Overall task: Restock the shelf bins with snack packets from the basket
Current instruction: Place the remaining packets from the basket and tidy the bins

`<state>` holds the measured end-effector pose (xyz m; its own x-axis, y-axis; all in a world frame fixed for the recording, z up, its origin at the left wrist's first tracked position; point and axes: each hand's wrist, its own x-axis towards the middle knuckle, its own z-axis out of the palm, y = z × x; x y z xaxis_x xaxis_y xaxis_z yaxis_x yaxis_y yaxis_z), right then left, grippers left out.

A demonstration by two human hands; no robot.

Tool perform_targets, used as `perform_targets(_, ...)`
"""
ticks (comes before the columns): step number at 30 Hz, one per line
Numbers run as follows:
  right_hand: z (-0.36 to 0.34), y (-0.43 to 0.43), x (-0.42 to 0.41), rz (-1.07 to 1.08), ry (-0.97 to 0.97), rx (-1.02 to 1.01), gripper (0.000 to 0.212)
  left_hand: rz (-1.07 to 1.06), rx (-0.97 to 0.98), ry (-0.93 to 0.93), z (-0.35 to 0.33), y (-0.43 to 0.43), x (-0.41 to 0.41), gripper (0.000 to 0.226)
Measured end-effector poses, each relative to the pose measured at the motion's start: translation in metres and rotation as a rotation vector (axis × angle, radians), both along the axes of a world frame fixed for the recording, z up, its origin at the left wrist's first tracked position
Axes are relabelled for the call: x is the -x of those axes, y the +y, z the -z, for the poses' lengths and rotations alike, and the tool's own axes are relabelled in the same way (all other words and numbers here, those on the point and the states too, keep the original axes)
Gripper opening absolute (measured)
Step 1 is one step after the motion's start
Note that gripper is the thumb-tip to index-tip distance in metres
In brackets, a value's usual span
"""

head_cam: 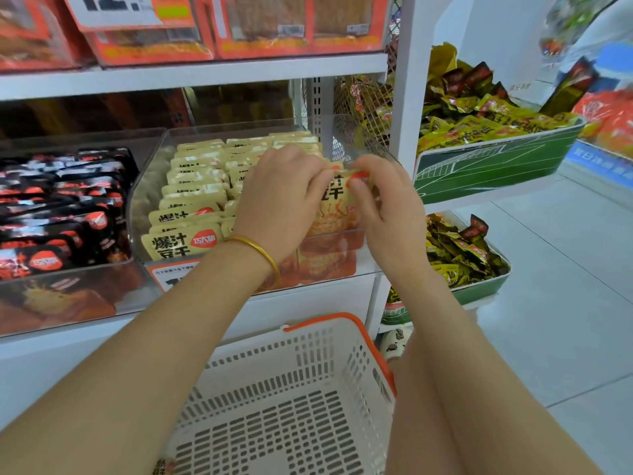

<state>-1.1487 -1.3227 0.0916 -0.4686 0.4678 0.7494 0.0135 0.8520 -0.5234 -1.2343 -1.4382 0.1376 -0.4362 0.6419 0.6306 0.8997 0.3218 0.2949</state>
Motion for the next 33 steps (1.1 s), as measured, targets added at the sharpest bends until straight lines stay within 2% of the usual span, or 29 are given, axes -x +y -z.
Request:
perform_targets(2, 0.002, 0.004, 0.003, 0.023, -0.023, 0.036, 0.017, -0.075, 0.026, 0.050, 0.008, 0.002, 0.004, 0.024)
perform_targets(8, 0.005, 0.017, 0.003, -0.133, -0.183, 0.145, 0.011, -0.166, 0.089, 0.148, 0.022, 0.006, 0.004, 0.016)
perform_targets(16, 0.009, 0.014, -0.001, -0.129, -0.370, 0.109, 0.015, -0.192, 0.168, 0.229, 0.044, -0.003, 0.002, 0.010)
perform_targets(18, 0.011, 0.007, -0.004, -0.044, -0.310, 0.013, 0.018, -0.183, 0.095, 0.241, 0.044, -0.012, -0.004, 0.010)
perform_targets(20, 0.015, -0.009, -0.013, 0.101, -0.142, -0.118, 0.023, -0.170, -0.022, 0.208, 0.052, -0.034, -0.014, 0.017)
perform_targets(22, 0.024, -0.033, -0.021, 0.163, 0.024, -0.105, 0.017, -0.123, -0.083, 0.194, 0.073, -0.065, -0.023, 0.014)
perform_targets(23, 0.030, -0.049, -0.024, 0.123, 0.027, -0.061, 0.012, -0.097, -0.045, 0.186, 0.089, -0.082, -0.025, 0.014)
perform_targets(24, 0.040, -0.065, -0.023, 0.034, -0.054, 0.006, 0.009, -0.083, 0.026, 0.161, 0.108, -0.099, -0.023, 0.015)
perform_targets(25, 0.052, -0.080, -0.020, -0.086, -0.223, 0.089, 0.010, -0.085, 0.122, 0.121, 0.128, -0.114, -0.017, 0.018)
perform_targets(27, 0.082, -0.106, -0.005, -0.319, -0.655, 0.225, 0.016, -0.125, 0.367, -0.002, 0.164, -0.142, 0.002, 0.019)
perform_targets(30, 0.141, -0.143, 0.026, -0.486, -1.142, 0.185, 0.024, -0.276, 0.754, -0.289, 0.203, -0.185, 0.023, 0.020)
perform_targets(33, 0.208, -0.184, 0.049, -0.597, -1.427, 0.178, 0.027, -0.387, 1.015, -0.444, 0.229, -0.217, 0.040, 0.028)
